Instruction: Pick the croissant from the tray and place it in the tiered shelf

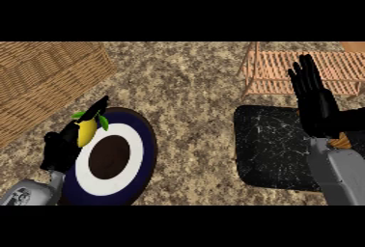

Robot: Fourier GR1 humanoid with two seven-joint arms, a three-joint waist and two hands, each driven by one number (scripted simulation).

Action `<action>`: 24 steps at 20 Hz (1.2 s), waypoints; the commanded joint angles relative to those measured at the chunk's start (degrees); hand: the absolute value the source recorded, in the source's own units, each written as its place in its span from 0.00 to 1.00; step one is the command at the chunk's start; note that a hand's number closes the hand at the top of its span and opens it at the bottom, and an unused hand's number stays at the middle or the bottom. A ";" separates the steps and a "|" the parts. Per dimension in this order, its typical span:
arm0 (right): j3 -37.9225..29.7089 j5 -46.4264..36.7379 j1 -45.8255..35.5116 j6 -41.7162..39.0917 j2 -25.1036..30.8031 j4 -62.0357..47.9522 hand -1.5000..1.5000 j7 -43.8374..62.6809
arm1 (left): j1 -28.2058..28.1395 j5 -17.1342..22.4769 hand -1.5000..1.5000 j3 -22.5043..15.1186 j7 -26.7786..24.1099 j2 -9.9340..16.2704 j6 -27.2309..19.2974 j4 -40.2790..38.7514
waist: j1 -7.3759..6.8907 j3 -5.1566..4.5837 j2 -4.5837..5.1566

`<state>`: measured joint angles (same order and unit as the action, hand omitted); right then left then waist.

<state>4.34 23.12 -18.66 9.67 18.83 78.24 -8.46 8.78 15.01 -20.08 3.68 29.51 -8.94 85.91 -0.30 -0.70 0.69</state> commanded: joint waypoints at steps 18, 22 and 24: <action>-6.79 -8.10 -2.13 -54.86 40.17 -33.41 0.00 -26.89 | -3.37 9.78 0.50 6.75 7.66 -5.26 -1.53 -9.43 | -2.91 1.22 1.19; -4.00 -11.09 -3.43 -62.28 45.31 -33.73 0.00 -29.85 | -3.26 9.91 0.50 6.96 7.97 -6.10 -2.08 -9.45 | -2.46 1.12 0.70; -2.03 -12.57 -5.77 -63.11 46.09 -32.69 0.00 -29.05 | -2.51 8.48 0.50 5.34 8.77 -7.64 -3.72 -9.13 | -2.80 1.07 0.62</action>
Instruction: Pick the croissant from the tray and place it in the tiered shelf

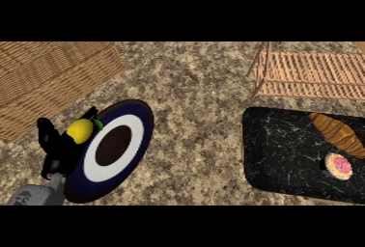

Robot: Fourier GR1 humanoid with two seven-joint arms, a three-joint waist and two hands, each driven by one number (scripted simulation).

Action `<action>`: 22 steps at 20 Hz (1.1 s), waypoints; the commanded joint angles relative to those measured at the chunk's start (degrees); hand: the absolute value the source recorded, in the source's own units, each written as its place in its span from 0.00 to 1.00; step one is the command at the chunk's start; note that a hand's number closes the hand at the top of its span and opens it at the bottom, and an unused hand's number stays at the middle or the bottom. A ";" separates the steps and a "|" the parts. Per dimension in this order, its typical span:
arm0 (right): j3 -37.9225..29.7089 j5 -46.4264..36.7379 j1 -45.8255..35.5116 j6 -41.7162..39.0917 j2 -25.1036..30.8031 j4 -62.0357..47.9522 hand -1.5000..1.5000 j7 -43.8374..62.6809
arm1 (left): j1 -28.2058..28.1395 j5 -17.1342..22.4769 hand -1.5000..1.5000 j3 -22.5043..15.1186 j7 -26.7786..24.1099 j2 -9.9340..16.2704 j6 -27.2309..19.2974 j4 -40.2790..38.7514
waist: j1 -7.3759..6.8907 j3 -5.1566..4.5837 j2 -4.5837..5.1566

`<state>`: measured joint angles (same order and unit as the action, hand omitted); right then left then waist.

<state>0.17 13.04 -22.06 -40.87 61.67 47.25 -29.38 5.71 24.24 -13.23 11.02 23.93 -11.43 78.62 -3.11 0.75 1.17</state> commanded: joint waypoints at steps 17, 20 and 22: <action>11.47 -18.87 -16.12 1.26 -6.20 1.81 0.00 8.99 | -0.04 -2.56 0.50 2.66 0.64 -3.03 1.18 -5.08 | 2.30 -0.76 -0.95; 11.47 -21.83 -13.59 0.90 -4.89 0.68 0.00 6.34 | -1.46 -2.54 0.50 3.80 1.02 -3.53 0.46 -3.59 | 2.50 -0.74 -1.00; 13.02 -21.81 -14.70 1.41 -7.60 5.19 0.00 13.32 | -0.40 -2.69 0.50 4.11 -1.81 -3.55 3.44 -9.11 | 2.98 -0.82 -0.98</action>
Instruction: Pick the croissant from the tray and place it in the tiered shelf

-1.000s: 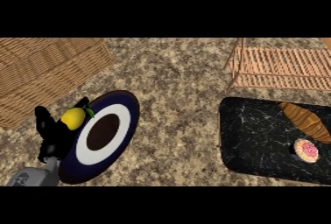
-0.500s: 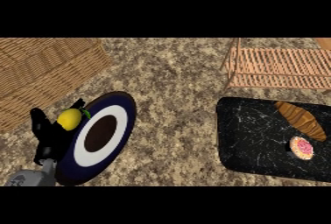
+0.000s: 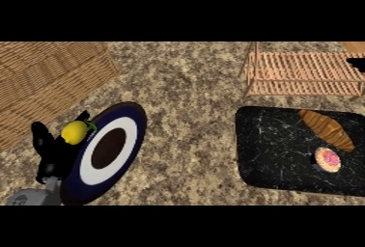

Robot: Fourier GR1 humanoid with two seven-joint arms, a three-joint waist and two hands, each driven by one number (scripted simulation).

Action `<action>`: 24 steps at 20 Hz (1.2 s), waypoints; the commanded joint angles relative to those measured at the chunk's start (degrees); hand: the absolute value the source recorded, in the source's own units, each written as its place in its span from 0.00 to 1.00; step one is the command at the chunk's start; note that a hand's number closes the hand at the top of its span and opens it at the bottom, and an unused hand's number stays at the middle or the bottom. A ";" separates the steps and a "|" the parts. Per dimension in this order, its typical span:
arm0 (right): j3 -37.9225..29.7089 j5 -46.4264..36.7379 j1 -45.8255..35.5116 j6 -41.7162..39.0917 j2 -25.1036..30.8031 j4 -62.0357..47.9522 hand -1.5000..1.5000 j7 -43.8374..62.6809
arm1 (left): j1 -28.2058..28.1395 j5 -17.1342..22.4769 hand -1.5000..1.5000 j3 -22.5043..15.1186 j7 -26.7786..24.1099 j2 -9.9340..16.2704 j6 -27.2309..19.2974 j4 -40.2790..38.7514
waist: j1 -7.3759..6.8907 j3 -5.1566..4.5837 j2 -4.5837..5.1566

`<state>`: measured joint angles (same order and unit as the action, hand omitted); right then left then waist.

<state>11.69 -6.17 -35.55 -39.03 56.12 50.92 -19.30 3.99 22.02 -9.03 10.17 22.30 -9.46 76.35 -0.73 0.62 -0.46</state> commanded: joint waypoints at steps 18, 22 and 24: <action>-2.63 -13.63 10.07 6.76 -7.59 11.18 0.00 7.73 | -0.06 -3.95 0.50 1.76 4.87 -3.73 1.32 -0.44 | 0.89 -0.64 0.43; -3.59 -17.67 10.57 8.79 -8.82 7.96 0.00 3.46 | 1.41 -4.72 0.50 4.27 2.41 -4.18 2.59 -4.13 | 0.69 -0.63 0.54; -3.56 -20.13 13.93 12.38 -8.11 6.95 0.00 0.86 | -2.63 -3.48 0.50 4.52 3.96 -2.59 4.11 1.09 | 0.53 -0.60 0.49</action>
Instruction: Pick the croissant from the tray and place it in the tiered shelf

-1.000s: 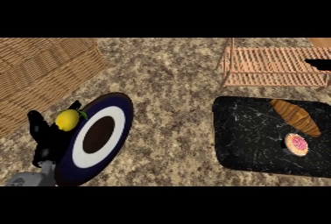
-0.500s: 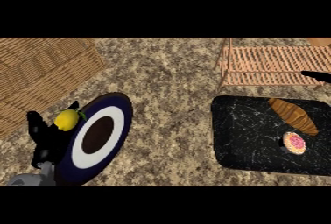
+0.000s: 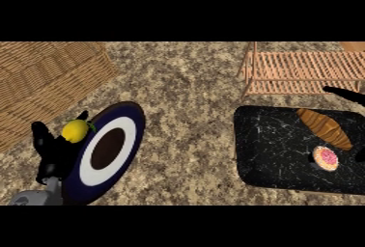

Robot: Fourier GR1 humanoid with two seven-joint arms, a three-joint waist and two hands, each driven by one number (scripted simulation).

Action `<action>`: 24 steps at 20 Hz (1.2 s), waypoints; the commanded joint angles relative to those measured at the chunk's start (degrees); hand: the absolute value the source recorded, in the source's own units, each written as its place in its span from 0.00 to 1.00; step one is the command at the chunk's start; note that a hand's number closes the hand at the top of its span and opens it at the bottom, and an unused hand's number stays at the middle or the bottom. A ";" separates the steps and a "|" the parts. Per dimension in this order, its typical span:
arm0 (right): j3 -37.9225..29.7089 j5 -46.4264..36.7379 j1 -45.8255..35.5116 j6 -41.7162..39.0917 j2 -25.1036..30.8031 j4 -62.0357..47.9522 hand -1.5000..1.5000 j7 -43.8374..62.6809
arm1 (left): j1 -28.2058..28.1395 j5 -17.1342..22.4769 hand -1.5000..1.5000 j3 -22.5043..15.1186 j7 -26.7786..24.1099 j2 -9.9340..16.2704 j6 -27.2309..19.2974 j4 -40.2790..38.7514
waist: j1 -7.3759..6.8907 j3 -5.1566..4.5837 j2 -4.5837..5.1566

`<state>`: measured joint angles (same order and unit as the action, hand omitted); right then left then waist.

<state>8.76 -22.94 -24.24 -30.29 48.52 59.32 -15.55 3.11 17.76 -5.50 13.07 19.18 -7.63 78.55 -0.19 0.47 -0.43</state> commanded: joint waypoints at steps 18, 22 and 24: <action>-2.84 -13.72 -4.71 13.17 -13.31 -14.40 0.00 -5.09 | -0.71 -4.53 0.50 1.49 2.65 -4.10 0.86 -0.87 | -0.30 -0.44 0.54; -3.90 -15.38 -7.90 11.15 -11.54 -17.71 0.00 -7.83 | 1.67 -4.71 0.50 3.44 -0.05 -4.53 2.79 -5.75 | -0.17 -0.47 0.60; -3.77 -15.77 -6.78 11.26 -11.84 -18.01 0.00 -9.60 | -2.82 -2.96 0.50 4.52 -0.70 -2.75 5.79 -2.58 | -0.33 -0.47 0.54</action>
<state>5.24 -37.53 -30.34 -18.62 36.78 43.40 -22.69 2.72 13.56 -2.57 13.88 15.64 -5.31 79.46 -0.51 0.44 -0.35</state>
